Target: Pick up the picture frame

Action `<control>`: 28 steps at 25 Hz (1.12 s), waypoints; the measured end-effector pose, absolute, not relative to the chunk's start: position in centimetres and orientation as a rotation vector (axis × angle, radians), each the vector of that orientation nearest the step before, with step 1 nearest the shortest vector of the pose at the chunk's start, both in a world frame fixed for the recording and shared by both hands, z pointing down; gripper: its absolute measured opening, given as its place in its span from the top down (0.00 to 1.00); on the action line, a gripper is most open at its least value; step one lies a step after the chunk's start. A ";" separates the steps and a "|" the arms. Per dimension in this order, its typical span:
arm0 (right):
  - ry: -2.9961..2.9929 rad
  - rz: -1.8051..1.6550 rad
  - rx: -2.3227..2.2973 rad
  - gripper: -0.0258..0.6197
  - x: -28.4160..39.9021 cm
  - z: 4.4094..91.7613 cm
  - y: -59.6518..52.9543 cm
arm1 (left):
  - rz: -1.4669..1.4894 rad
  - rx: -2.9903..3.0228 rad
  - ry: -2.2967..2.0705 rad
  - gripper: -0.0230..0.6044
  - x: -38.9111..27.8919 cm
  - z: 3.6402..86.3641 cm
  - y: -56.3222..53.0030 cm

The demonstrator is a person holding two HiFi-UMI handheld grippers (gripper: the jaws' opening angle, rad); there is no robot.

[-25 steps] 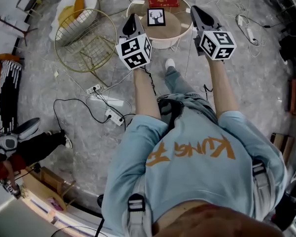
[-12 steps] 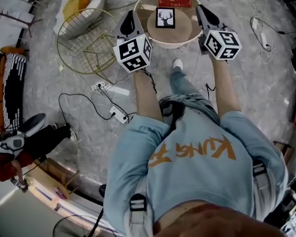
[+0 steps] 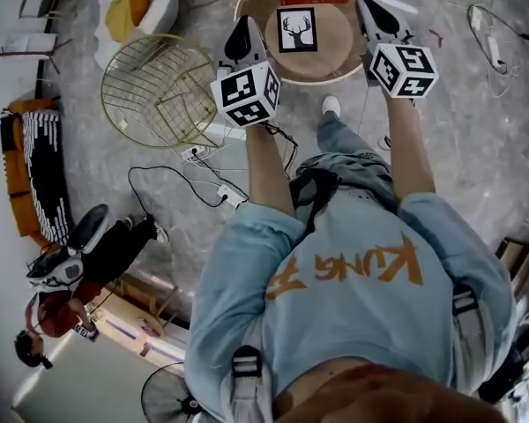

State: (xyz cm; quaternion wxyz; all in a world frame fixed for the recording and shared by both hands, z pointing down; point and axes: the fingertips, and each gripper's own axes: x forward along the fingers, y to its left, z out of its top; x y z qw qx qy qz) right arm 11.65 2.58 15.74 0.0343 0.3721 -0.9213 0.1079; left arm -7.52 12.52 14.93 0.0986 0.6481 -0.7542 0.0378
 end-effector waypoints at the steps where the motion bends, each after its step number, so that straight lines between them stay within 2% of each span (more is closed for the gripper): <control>1: -2.833 0.350 1.171 0.96 12.2 15.8 0.7 | 0.127 1.927 -2.225 0.93 -7.4 14.9 10.8; 10: -2.829 0.512 1.334 0.96 15.4 16.6 -10.2 | 0.217 2.018 -2.163 0.93 -6.1 13.7 -0.6; 15: -2.790 0.612 1.304 0.96 14.8 20.0 -11.7 | 0.261 1.981 -2.152 0.93 -6.8 15.5 -1.5; 22: -2.790 0.641 1.168 0.96 10.3 22.0 -11.4 | 0.192 1.936 -2.108 0.93 -9.3 18.0 -1.8; 25: -2.778 0.714 1.200 0.96 10.9 22.7 -12.3 | 0.187 1.941 -2.075 0.93 -9.3 18.9 -2.8; 28: -2.742 0.731 1.284 0.96 12.6 23.6 -13.6 | 0.317 2.004 -2.059 0.93 -8.4 20.4 -3.7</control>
